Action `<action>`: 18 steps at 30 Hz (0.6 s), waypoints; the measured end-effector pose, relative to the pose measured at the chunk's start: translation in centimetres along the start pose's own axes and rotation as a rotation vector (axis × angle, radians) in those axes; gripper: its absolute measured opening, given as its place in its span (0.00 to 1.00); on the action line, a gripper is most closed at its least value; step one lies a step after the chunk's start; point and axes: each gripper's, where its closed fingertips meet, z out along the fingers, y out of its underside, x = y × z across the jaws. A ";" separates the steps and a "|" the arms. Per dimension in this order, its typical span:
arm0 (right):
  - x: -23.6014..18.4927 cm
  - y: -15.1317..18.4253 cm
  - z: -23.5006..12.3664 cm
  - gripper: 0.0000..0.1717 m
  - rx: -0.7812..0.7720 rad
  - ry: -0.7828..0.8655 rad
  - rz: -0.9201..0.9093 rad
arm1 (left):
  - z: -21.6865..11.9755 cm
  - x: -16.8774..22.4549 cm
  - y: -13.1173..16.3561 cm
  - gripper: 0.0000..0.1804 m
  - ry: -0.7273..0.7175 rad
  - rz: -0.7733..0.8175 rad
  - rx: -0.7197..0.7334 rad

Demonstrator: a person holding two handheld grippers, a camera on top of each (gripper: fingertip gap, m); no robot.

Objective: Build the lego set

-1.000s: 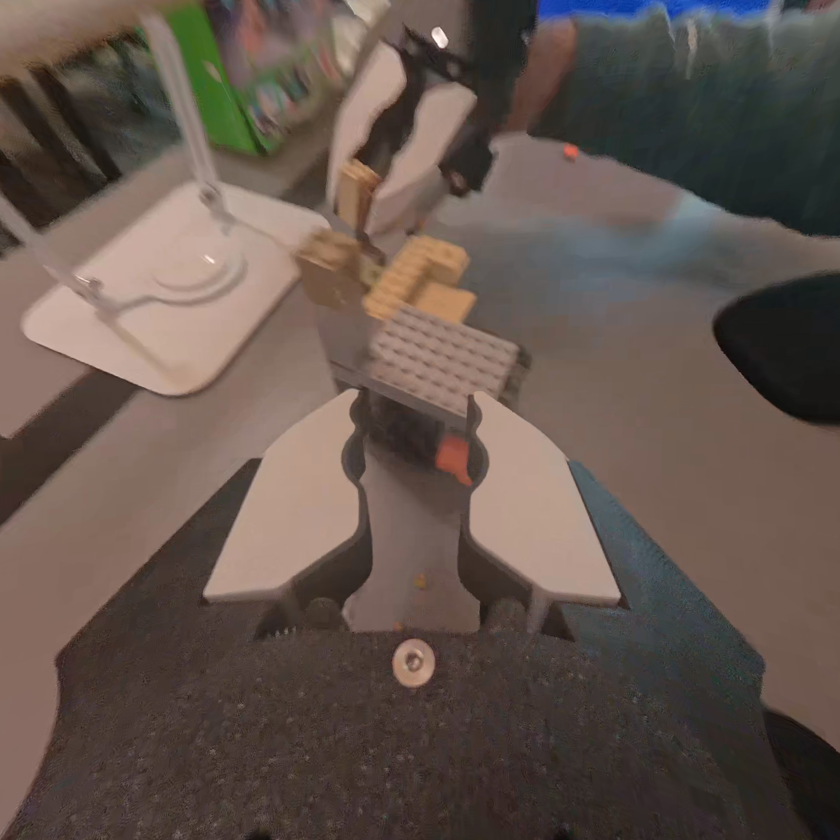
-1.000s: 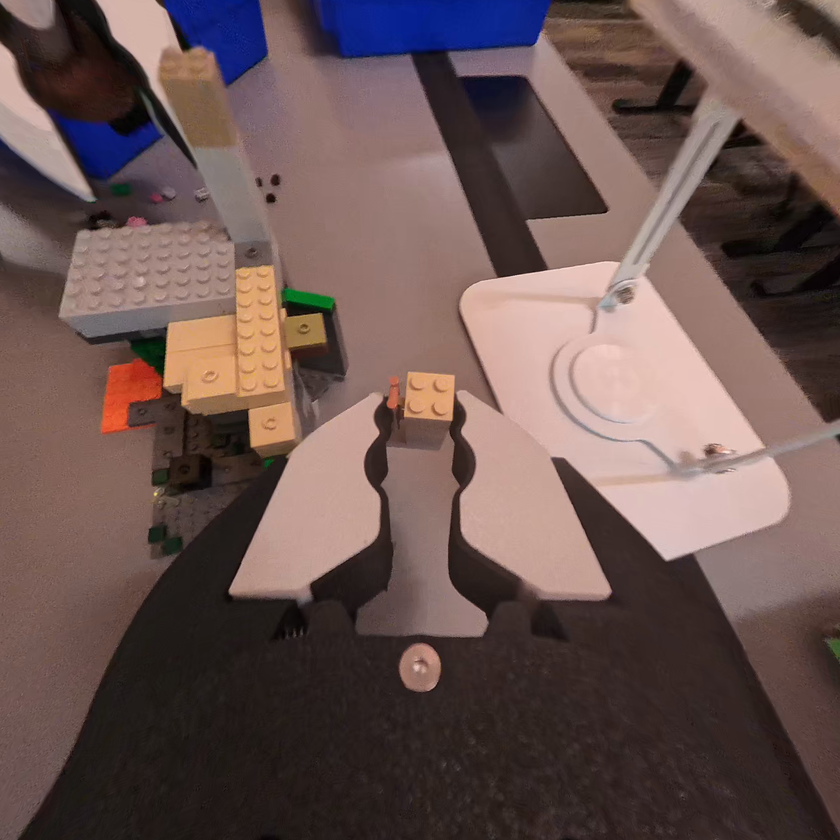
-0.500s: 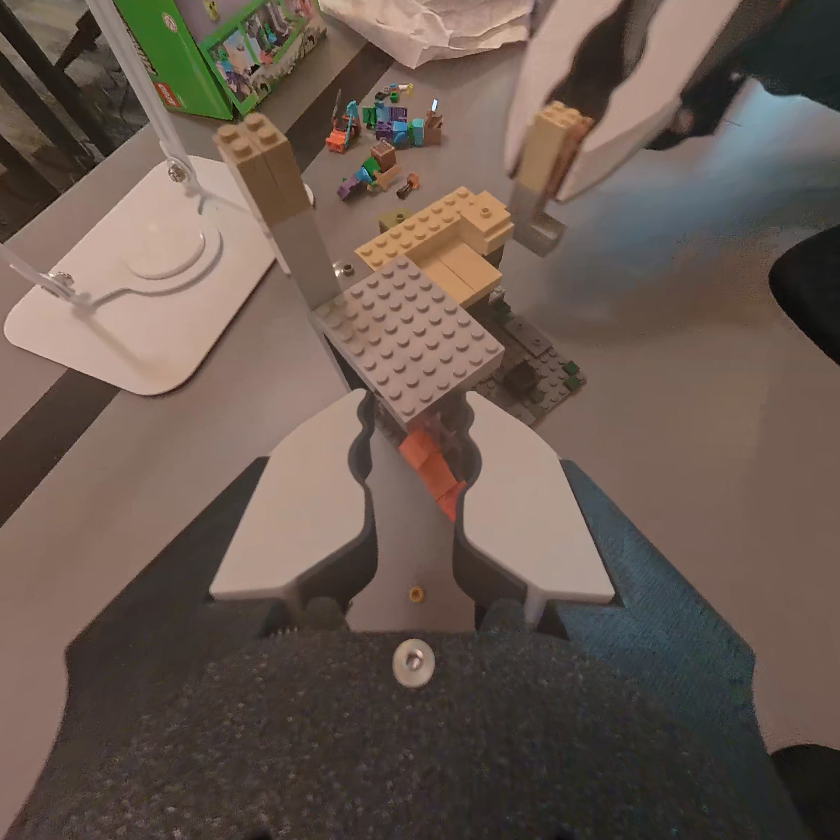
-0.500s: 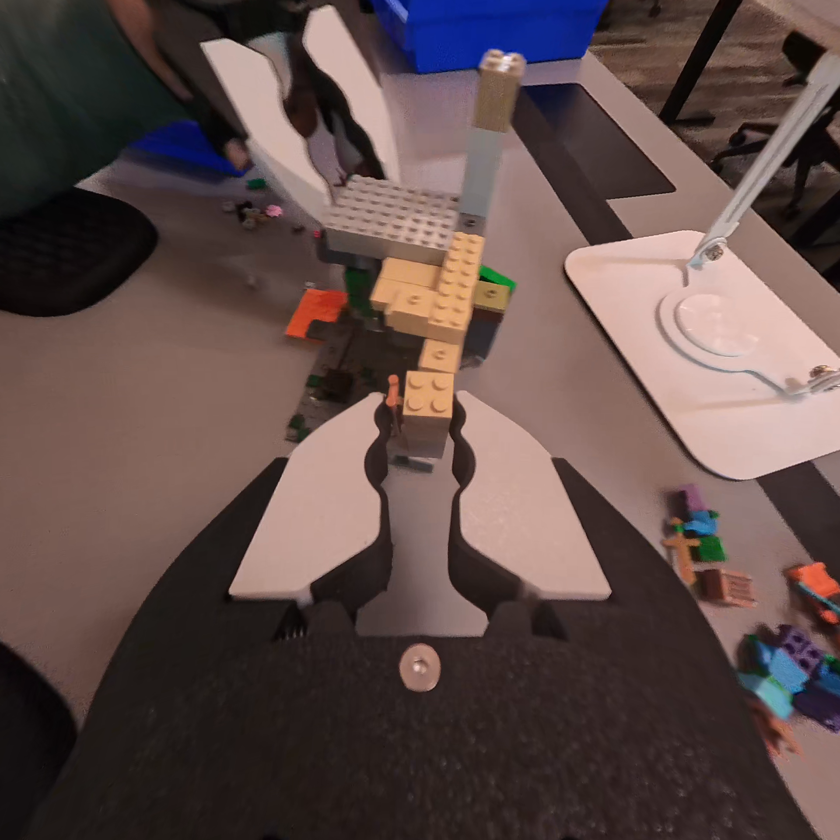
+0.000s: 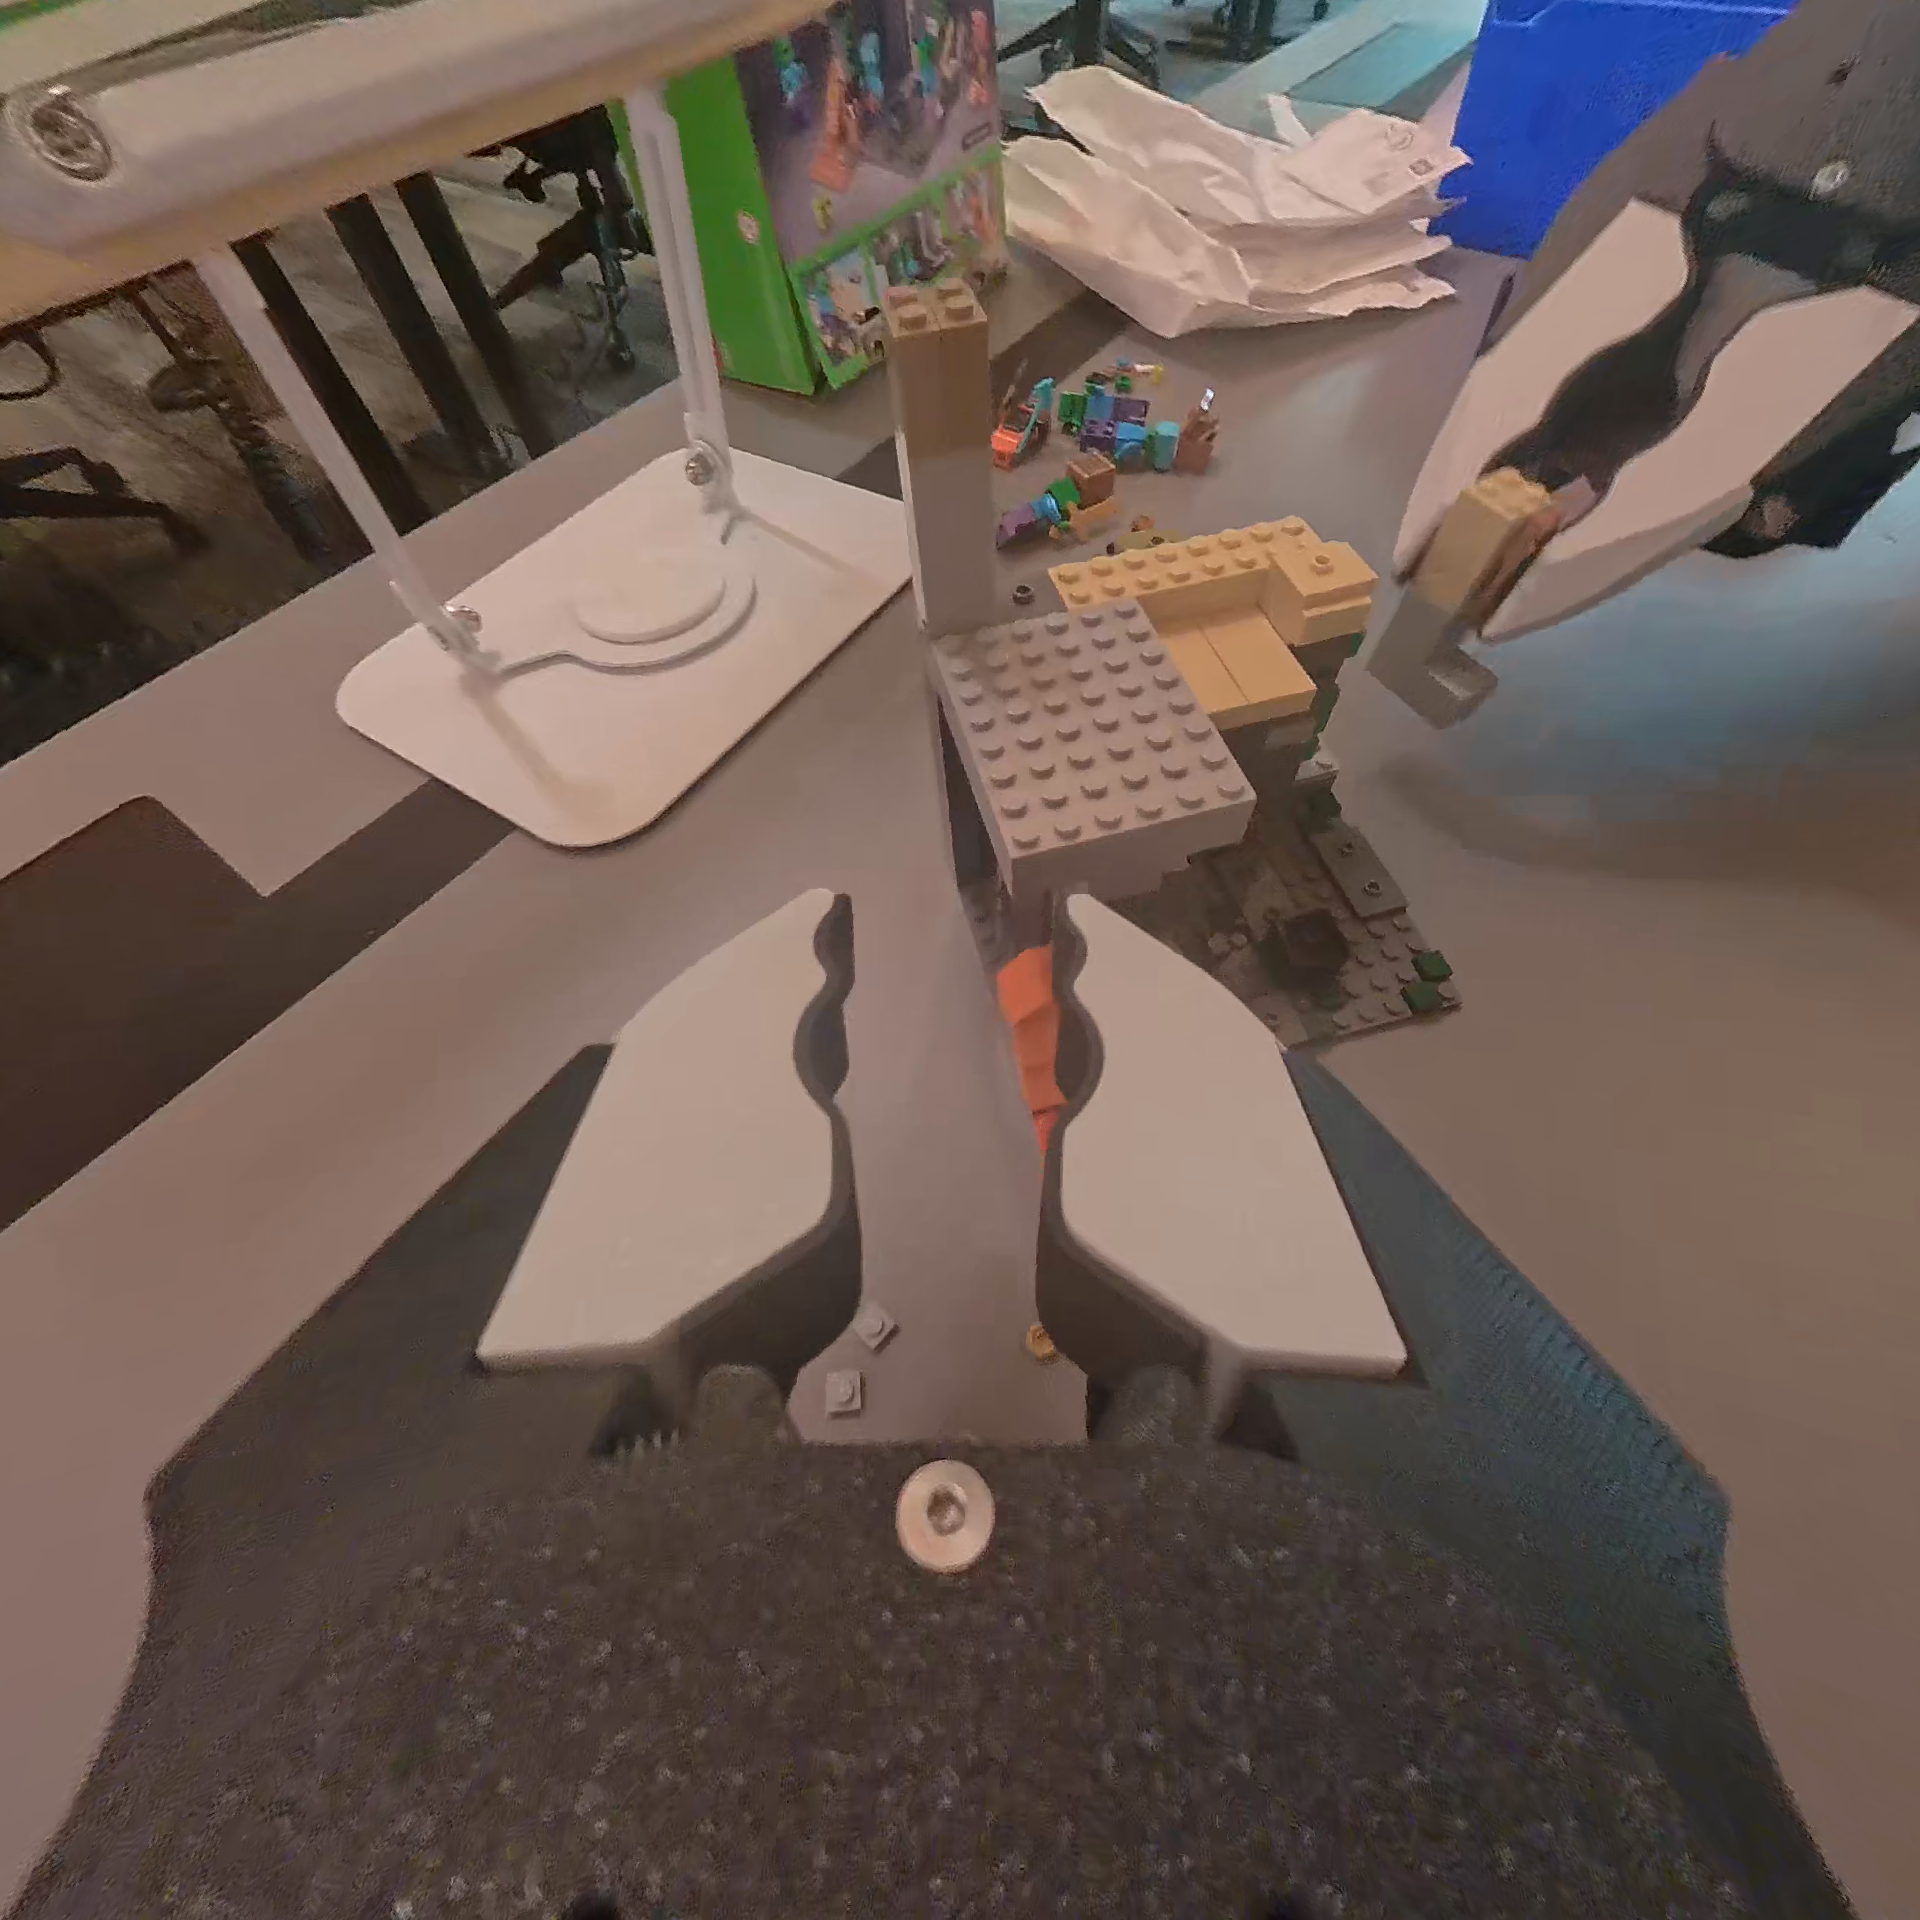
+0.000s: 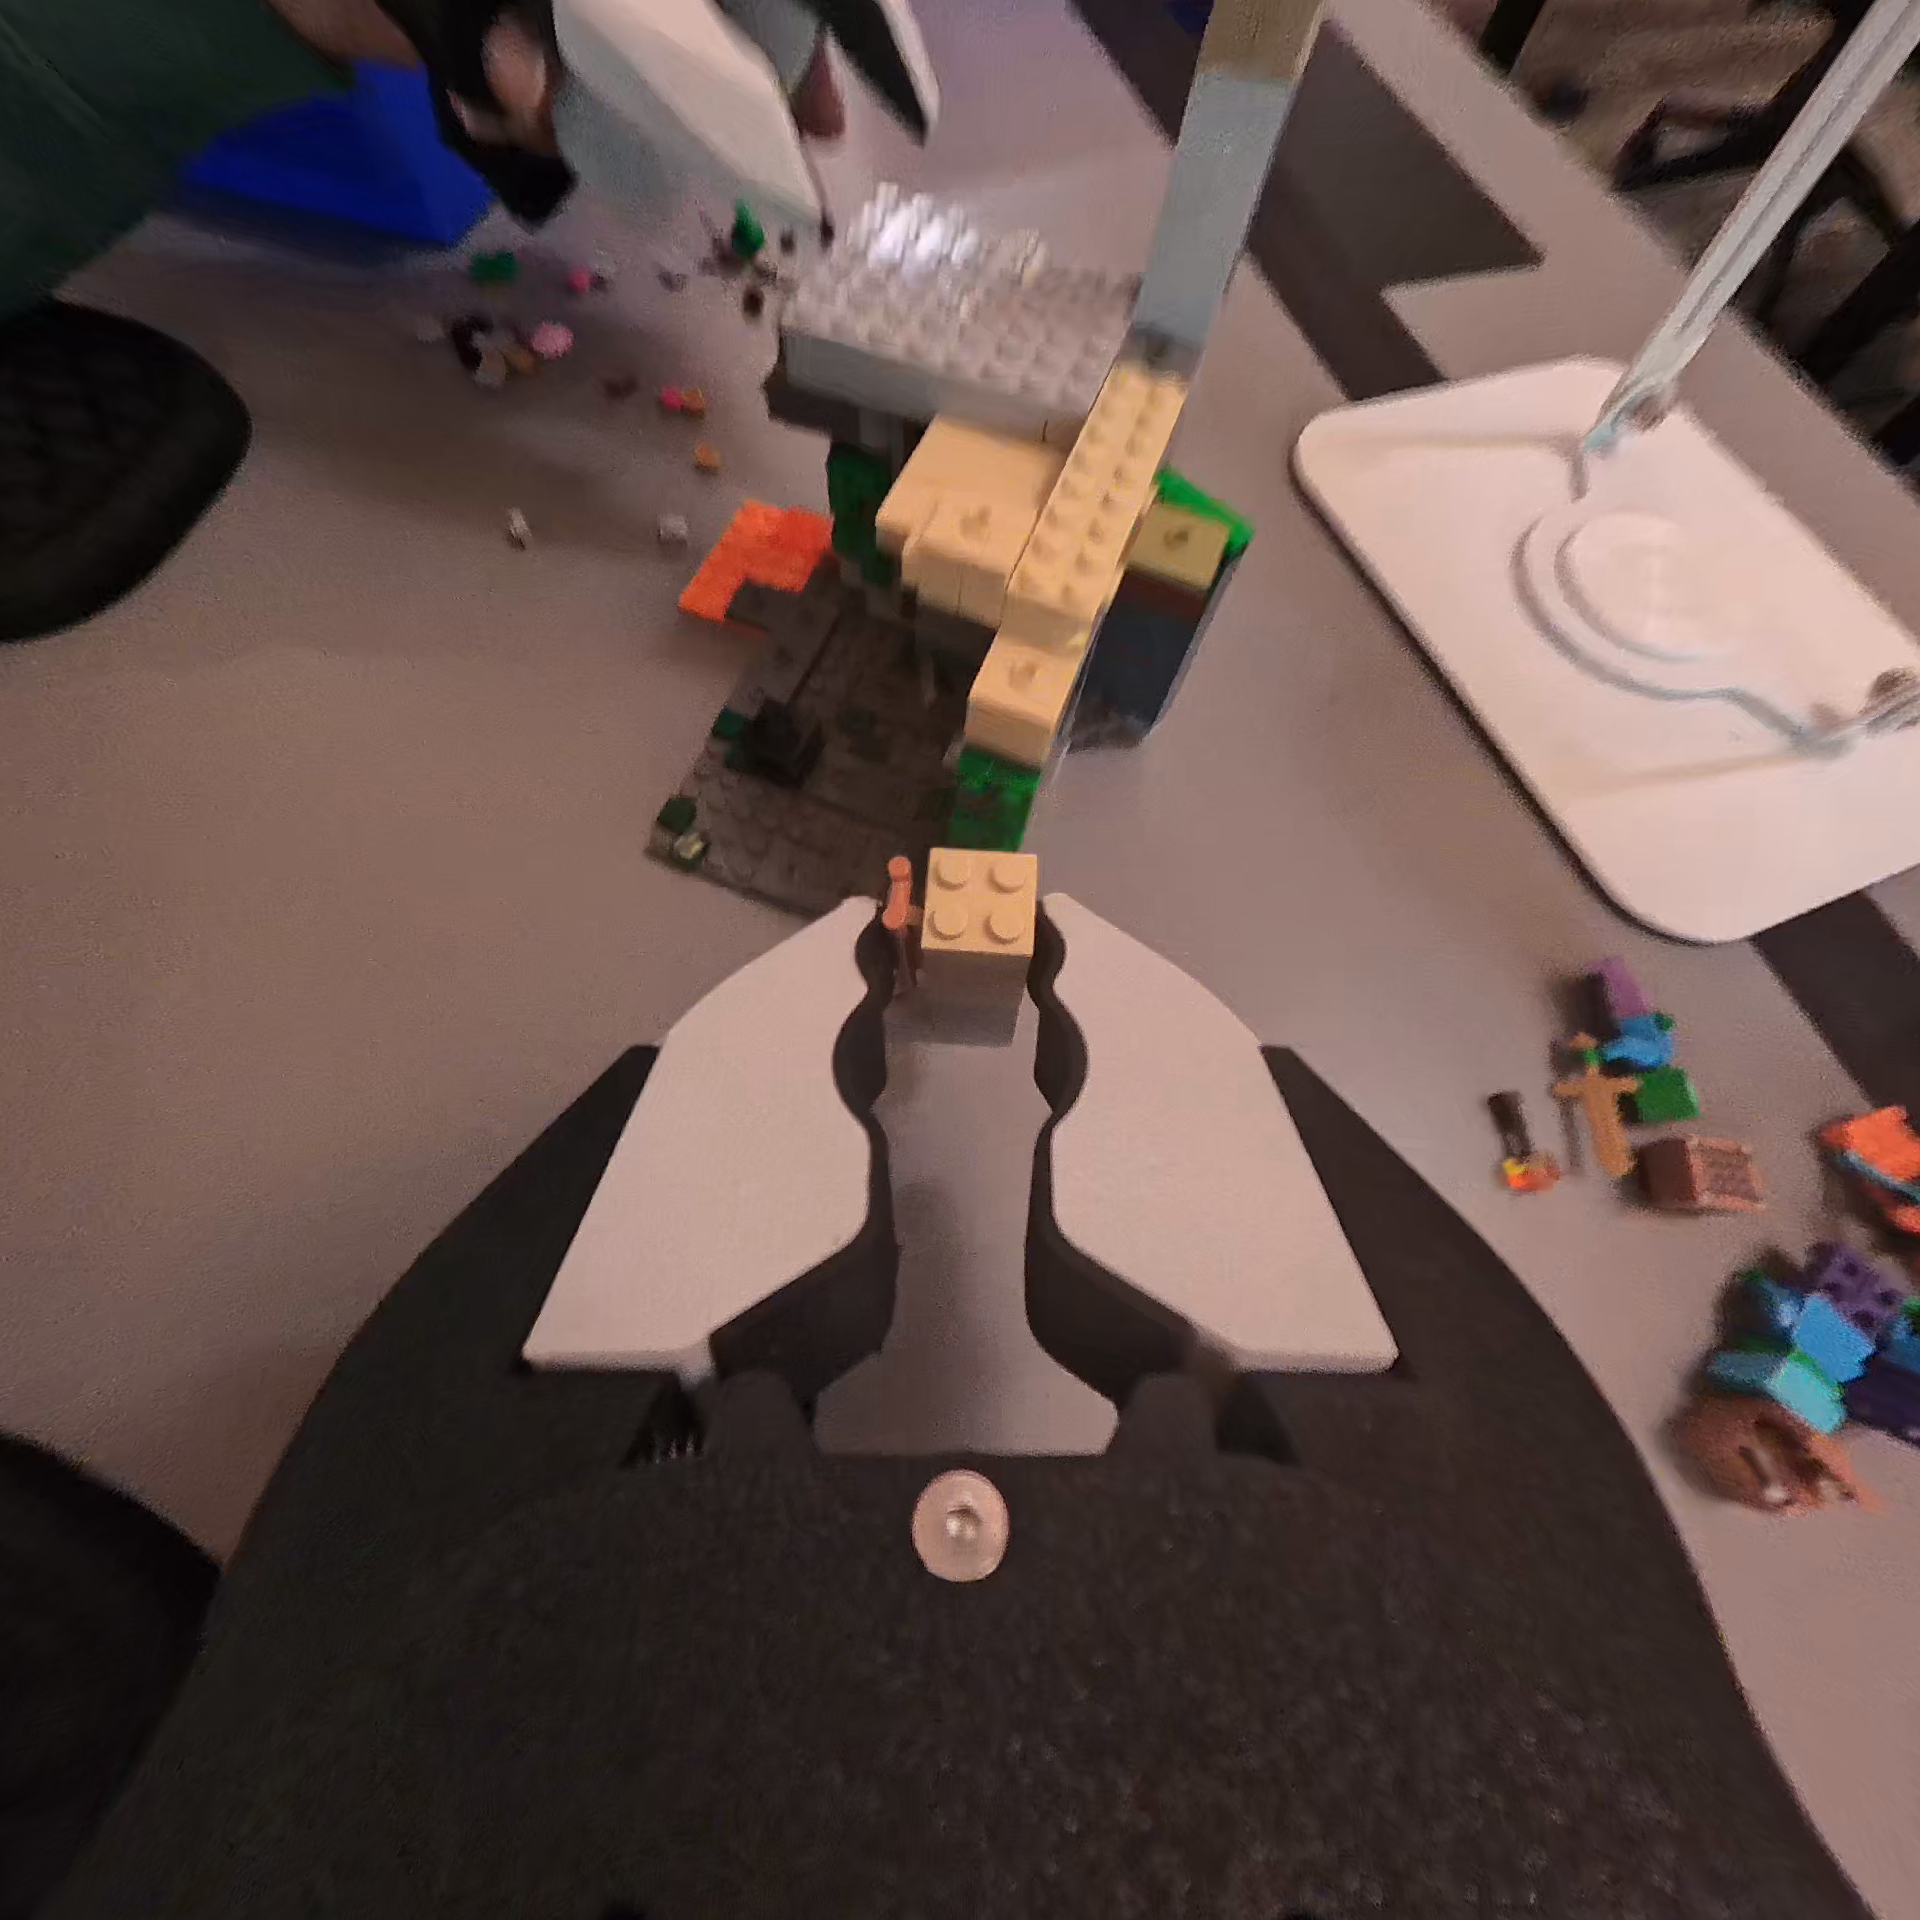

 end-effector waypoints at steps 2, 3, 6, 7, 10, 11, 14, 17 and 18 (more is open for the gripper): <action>-0.3 1.9 0.3 0.14 -0.076 -0.001 0.002 | -0.3 0.0 0.2 0.19 -0.011 0.005 0.008; -0.4 2.6 0.5 0.14 -0.096 0.005 -0.003 | -0.3 0.0 0.3 0.19 -0.010 0.002 0.009; -0.9 4.2 1.1 0.20 -0.148 0.002 -0.001 | -0.1 0.1 0.4 0.19 -0.001 -0.006 0.006; -0.9 4.1 1.1 0.26 -0.144 0.002 0.004 | -0.1 0.3 0.3 0.19 0.003 -0.001 0.006; -0.1 0.8 0.3 0.31 -0.049 0.018 0.018 | -0.1 1.0 0.0 0.20 0.021 0.019 0.008; 0.3 -0.6 0.2 0.32 -0.018 0.029 0.027 | -0.1 1.3 0.0 0.20 0.033 0.020 0.004; 1.3 -2.1 1.7 0.31 -0.038 0.077 0.077 | 0.4 1.8 0.1 0.20 0.043 0.029 -0.011; 1.3 -2.3 3.3 0.12 -0.055 0.111 0.090 | 0.9 2.0 0.2 0.19 0.035 0.045 -0.019; 1.2 -2.5 3.4 0.10 -0.052 0.125 0.100 | 1.0 2.0 0.2 0.19 0.037 0.043 -0.017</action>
